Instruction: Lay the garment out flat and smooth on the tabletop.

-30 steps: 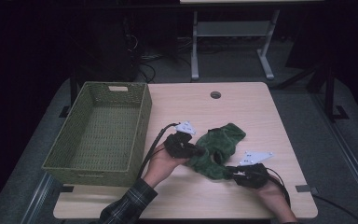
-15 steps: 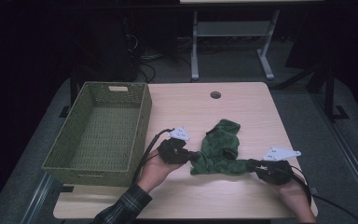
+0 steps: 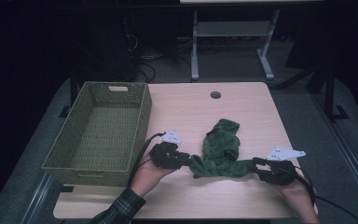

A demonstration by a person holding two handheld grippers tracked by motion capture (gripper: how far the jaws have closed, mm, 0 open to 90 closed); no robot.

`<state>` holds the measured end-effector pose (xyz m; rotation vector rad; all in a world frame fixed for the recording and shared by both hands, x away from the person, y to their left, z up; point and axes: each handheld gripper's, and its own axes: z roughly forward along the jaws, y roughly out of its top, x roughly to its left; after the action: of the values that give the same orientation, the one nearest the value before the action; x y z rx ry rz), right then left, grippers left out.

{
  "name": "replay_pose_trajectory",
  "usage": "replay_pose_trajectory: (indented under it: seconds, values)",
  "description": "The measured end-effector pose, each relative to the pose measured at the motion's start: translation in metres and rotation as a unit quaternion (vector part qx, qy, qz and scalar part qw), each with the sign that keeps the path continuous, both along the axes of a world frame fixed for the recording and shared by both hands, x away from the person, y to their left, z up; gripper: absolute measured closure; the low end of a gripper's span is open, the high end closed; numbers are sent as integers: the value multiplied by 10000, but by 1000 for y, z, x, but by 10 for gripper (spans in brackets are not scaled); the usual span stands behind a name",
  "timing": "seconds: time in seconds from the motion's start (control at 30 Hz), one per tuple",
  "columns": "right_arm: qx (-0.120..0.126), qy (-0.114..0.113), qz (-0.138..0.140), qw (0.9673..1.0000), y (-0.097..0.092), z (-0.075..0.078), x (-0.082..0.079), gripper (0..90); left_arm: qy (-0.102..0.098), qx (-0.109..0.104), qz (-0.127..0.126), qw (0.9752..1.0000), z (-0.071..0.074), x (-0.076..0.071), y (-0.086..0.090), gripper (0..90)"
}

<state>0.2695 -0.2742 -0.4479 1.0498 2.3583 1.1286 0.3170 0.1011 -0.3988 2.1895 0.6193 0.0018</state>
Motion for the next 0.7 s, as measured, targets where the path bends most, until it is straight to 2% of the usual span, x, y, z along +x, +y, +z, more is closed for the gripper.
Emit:
replay_pose_trajectory:
  seconds: [0.17, 0.27, 0.3, 0.4, 0.43, 0.5, 0.53, 0.57, 0.6, 0.7]
  values:
    - [112, -140, 18, 9998, 0, 10, -5, 624, -165, -112, -113, 9997, 14, -3, -7, 714]
    - [135, -251, 28, 9996, 3, 17, -6, 661, -123, -117, -300, 9994, 15, -5, -18, 773]
    - [199, -284, 45, 9994, 5, 21, -6, 730, -83, -114, -368, 9992, 13, -6, -22, 825]
    - [157, -182, 156, 9996, 8, 20, -4, 848, 68, -45, -531, 9986, 4, -9, -32, 878]
    - [157, -182, 156, 9996, 8, 20, -4, 848, 92, 9, -575, 9983, 0, -10, -34, 878]
    - [88, -24, 214, 9997, 10, 11, 0, 898, 193, 84, -612, 9979, -8, -11, -38, 890]
    - [88, -24, 214, 9997, 10, 11, 0, 898, 267, 84, -608, 9978, -12, -12, -39, 890]
    - [37, 102, 230, 9997, 10, 5, 3, 898, 423, 97, -625, 9971, -21, -12, -40, 892]
    - [20, 152, 242, 9996, 10, 3, 4, 898, 423, 97, -625, 9971, -21, -12, -40, 893]
    - [-80, 235, 258, 9994, 11, -2, 6, 898, 481, 391, -586, 9964, -36, -14, -43, 892]
